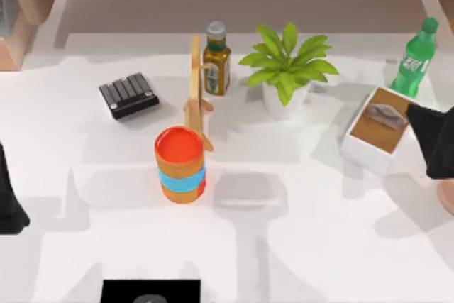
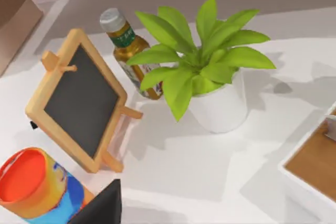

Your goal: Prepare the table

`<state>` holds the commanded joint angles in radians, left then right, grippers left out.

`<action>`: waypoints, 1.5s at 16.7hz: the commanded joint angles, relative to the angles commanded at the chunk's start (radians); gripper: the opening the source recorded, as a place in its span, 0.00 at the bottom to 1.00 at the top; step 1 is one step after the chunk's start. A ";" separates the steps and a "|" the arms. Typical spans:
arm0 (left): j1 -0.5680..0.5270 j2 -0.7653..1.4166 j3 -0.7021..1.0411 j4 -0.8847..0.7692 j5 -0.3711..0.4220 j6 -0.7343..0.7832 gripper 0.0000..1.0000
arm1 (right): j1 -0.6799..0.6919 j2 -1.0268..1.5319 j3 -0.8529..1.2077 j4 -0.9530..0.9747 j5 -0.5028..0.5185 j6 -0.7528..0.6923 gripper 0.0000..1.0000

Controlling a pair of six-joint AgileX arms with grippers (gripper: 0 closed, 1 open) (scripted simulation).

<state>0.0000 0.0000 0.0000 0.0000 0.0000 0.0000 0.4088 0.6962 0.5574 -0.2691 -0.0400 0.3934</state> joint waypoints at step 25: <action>0.000 0.000 0.000 0.000 0.000 0.000 1.00 | -0.974 0.600 -0.444 1.373 -0.521 0.699 1.00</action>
<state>0.0000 0.0000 0.0000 0.0000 0.0000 0.0000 -0.5655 1.2958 0.1138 1.1034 -0.5612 1.0922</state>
